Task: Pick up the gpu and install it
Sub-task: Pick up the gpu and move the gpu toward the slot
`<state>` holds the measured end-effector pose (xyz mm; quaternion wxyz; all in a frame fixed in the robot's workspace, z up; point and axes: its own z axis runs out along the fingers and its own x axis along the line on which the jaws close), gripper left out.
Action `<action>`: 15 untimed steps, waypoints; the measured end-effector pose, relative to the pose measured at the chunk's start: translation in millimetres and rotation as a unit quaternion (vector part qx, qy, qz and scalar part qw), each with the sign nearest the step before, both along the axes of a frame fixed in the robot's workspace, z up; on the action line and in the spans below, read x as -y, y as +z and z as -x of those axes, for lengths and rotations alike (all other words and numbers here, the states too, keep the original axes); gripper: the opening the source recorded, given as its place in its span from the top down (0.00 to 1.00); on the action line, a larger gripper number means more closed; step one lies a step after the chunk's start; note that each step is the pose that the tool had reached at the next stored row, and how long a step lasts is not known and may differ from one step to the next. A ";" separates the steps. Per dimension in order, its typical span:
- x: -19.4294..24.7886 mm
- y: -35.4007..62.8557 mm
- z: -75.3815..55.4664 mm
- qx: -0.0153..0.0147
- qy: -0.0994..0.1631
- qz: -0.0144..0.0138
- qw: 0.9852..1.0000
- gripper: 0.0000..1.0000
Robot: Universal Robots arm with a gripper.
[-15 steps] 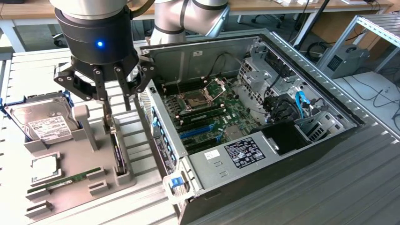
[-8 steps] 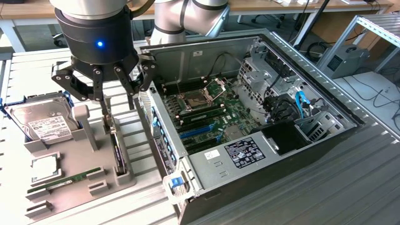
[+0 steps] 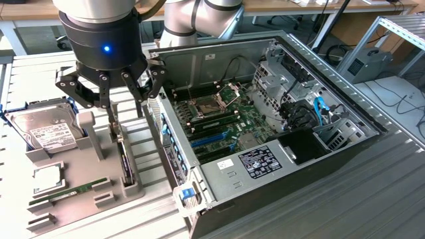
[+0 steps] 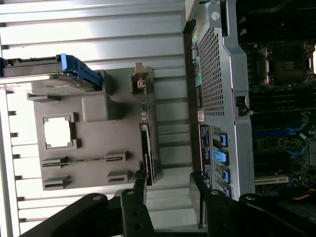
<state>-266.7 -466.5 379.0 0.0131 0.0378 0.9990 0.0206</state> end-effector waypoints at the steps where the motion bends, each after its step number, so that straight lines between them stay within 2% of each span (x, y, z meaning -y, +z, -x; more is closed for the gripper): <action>1: 0.0 -0.4 0.0 0.000 0.000 0.000 1.000 0.52; 15: 0.0 -7.5 2.9 0.000 0.000 0.000 1.000 0.52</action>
